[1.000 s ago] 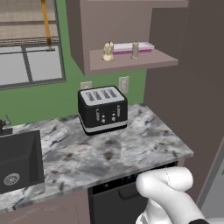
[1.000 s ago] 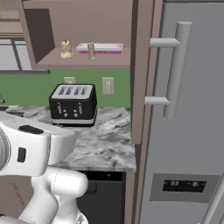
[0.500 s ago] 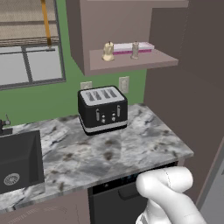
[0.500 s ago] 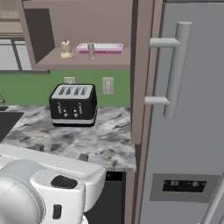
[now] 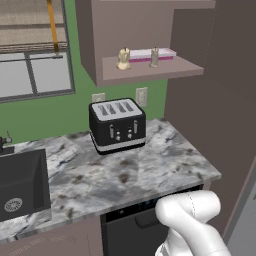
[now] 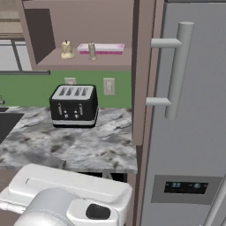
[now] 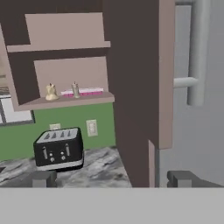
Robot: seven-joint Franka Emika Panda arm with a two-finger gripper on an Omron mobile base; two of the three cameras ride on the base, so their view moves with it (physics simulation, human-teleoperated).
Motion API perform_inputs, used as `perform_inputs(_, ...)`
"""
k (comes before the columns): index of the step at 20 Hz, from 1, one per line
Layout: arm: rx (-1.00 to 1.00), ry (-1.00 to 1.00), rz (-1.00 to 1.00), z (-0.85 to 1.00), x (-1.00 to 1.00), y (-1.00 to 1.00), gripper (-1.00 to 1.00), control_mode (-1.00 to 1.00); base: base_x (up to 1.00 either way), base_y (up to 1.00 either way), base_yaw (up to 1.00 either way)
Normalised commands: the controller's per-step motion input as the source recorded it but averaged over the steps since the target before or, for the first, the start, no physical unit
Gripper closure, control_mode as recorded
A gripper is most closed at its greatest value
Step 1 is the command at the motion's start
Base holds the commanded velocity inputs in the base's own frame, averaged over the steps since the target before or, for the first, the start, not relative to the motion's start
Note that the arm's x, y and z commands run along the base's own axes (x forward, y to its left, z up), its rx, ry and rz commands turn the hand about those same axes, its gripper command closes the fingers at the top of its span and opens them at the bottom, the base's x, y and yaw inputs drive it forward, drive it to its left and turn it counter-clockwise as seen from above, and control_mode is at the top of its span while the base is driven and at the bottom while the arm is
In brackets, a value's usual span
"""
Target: Pick the candle and candle from the dining table and place them in the open cabinet. Close the cabinet after placing the objects.
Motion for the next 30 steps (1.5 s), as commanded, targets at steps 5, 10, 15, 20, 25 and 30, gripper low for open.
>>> perform_inputs(5,0.0,-0.07,0.0,0.0,0.08,-0.29,-1.0,-1.0,0.0,0.0,0.0)
perform_inputs(10,0.0,0.0,0.0,0.0,0.13,-0.27,-1.0,-1.0,0.0,0.0,0.0)
perform_inputs(15,0.0,0.0,0.0,0.0,0.13,-0.24,-1.0,-1.0,0.0,0.0,0.0)
perform_inputs(20,0.0,0.0,0.0,0.0,0.14,-0.23,-1.0,-1.0,0.0,0.0,0.0)
perform_inputs(25,0.0,0.0,0.01,0.0,0.19,-0.2,-1.0,-1.0,0.0,0.0,0.0)
perform_inputs(30,0.0,0.0,0.01,0.0,0.22,-0.09,-1.0,-1.0,0.0,0.0,0.0)
